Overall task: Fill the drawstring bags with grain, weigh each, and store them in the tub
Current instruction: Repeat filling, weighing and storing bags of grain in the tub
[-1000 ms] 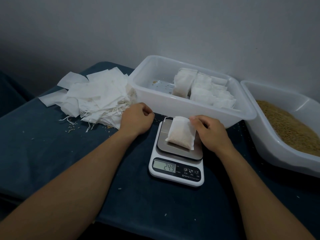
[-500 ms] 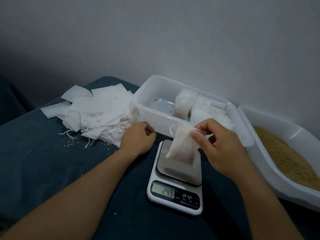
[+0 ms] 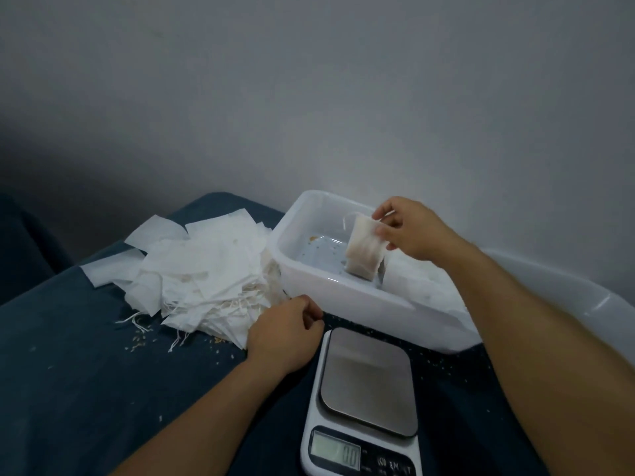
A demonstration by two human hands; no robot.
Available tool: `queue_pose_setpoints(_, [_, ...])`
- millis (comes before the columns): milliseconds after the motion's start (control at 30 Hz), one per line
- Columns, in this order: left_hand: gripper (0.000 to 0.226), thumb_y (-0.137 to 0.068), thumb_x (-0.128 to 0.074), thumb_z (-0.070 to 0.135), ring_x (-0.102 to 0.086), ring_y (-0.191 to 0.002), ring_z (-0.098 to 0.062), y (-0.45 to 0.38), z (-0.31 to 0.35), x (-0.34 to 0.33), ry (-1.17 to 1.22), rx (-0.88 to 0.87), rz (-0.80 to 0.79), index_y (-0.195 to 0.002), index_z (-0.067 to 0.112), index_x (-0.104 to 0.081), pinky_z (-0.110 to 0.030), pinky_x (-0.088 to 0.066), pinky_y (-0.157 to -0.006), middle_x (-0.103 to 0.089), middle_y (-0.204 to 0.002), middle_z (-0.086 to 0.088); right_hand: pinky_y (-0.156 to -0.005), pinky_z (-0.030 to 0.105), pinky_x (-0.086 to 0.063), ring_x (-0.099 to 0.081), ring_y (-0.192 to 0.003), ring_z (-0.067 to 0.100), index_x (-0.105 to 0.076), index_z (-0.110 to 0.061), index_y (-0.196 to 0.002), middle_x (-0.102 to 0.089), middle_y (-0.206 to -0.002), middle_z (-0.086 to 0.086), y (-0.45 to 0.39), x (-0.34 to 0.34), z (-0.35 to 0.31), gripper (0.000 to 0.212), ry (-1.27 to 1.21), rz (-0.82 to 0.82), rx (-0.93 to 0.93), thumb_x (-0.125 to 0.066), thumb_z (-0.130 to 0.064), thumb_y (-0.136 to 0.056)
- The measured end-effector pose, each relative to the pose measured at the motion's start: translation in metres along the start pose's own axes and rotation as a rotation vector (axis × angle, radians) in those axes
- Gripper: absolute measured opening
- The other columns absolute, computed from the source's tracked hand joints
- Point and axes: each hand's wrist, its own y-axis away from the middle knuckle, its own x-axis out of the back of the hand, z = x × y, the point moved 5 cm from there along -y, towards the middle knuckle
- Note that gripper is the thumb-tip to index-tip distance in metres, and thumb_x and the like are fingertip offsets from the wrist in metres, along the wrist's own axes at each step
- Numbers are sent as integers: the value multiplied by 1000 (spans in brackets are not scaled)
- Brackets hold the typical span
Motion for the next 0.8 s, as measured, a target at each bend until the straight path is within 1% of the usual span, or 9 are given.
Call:
queue_pose_setpoints(133, [11,-95,-63,44,-62,-87,-2,0,0,-1,14,-1,13,-105,43,-66,-23,-48,-70,-65,-89,24,-86,47,-63,-76,-76,23,-62,-25,-97,-73,-99,0,-24,-26,33,14,80,-45,-112,-64,-12,-102])
queue_pose_setpoints(200, [11,-95,-62,43,-60,-85,0,1,0,-2,19,-4,20,-106,43,-66,-18,-42,-64,-64,-88,24,-73,36,-64,-74,-74,23,-62,-21,-97,-72,-106,6,-30,-33,46,13,109,-53,-174,-63,-10,-102])
queue_pose_setpoints(267, [12,-95,-61,43,-59,-84,0,1,0,-3,21,-6,13,-106,43,-65,-15,-38,-61,-63,-88,24,-58,25,-54,-73,-71,23,-63,-19,-96,-73,-107,10,-33,-37,58,14,128,-37,-224,-61,-6,-101])
queue_pose_setpoints(367, [9,-95,-61,43,-59,-84,2,0,-1,-4,41,13,5,-104,43,-65,-17,-41,-63,-63,-87,24,-71,31,-56,-74,-87,29,-67,-17,-103,-73,-113,12,-38,-42,69,18,151,21,-290,-58,-4,-97])
queue_pose_setpoints(500, [9,-95,-61,42,-60,-85,0,3,3,-4,44,5,-8,-104,43,-64,-22,-45,-67,-64,-90,22,-79,28,-48,-65,-99,25,-67,-21,-122,-66,-128,8,-42,-39,60,30,216,58,-334,-66,-19,-92])
queue_pose_setpoints(600, [13,-96,-60,41,-61,-89,-5,5,7,-2,33,-9,-8,-108,41,-65,-26,-46,-70,-66,-95,19,-99,40,-47,-57,-124,35,-57,-22,-140,-57,-140,13,-36,-35,24,49,386,177,-183,-68,-28,-94])
queue_pose_setpoints(700, [15,-97,-60,39,-64,-96,-11,6,8,2,28,-11,-1,-112,39,-65,-28,-46,-71,-69,-103,15,-90,38,-53,-61,-95,19,-61,-23,-132,-61,-124,6,-7,-48,-46,39,266,355,206,-68,-27,-94])
queue_pose_setpoints(767, [16,-99,-59,38,-65,-100,-16,7,10,3,10,-19,4,-114,36,-65,-29,-49,-75,-70,-109,10,-82,36,-55,-53,-73,2,-65,-26,-121,-65,-107,-5,22,-73,-97,26,220,273,466,-68,-26,-95])
queue_pose_setpoints(800, [14,-100,-57,37,-65,-103,-19,5,9,2,-5,-27,6,-112,33,-65,-30,-49,-78,-70,-112,7,-80,35,-55,-52,-72,-2,-66,-29,-120,-67,-104,-8,35,-91,-117,24,232,168,547,-68,-28,-96])
